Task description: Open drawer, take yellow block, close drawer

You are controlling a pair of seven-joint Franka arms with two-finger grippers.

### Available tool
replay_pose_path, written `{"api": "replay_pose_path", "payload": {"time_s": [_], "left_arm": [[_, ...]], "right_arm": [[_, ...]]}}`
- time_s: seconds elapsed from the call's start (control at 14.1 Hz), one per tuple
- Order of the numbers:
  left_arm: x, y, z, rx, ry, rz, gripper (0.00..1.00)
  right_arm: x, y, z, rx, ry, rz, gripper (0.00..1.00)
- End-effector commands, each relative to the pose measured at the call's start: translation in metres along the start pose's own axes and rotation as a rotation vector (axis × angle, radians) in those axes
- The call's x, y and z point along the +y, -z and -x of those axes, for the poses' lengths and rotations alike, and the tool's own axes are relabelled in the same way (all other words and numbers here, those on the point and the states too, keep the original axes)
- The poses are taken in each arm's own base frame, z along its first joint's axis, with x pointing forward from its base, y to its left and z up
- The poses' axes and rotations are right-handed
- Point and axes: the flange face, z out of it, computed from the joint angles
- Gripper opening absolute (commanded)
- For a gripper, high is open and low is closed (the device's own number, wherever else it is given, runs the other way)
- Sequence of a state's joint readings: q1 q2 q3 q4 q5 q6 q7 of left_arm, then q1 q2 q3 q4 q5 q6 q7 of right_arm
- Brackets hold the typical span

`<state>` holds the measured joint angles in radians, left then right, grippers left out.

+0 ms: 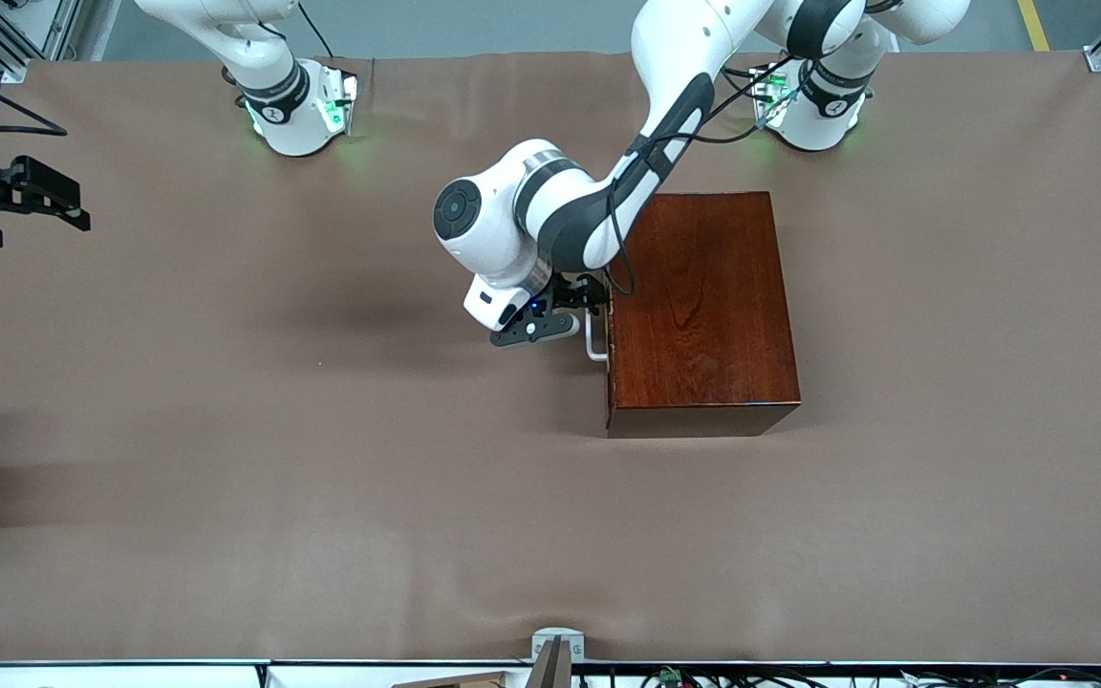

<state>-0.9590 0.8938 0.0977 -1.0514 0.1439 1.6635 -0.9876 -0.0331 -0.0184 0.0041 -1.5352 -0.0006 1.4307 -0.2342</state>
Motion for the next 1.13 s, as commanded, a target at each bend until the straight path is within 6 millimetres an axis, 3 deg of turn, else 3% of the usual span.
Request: {"api": "replay_pose_path", "payload": {"time_s": [0.0,0.28,0.5,0.64,1.06], "left_arm": [[0.008,0.001,-0.001,0.037,0.014,0.016,1.0],[0.022,0.012,0.0,0.057,0.075,0.134,1.0],[0.036,0.013,0.013,0.057,0.098,0.165,1.0],[0.049,0.007,0.02,0.053,0.201,0.207,1.0],[0.072,0.023,0.035,0.085,0.238,0.342,1.0]], "right_arm": [[0.0,0.002,0.002,-0.005,0.002,0.016,1.0],[-0.001,0.002,0.002,-0.004,0.006,0.016,1.0],[-0.001,0.002,0.002,-0.004,0.006,0.016,1.0],[0.0,0.002,0.002,-0.004,0.004,0.016,1.0],[0.001,0.002,0.002,-0.005,0.003,0.016,1.0]]}}
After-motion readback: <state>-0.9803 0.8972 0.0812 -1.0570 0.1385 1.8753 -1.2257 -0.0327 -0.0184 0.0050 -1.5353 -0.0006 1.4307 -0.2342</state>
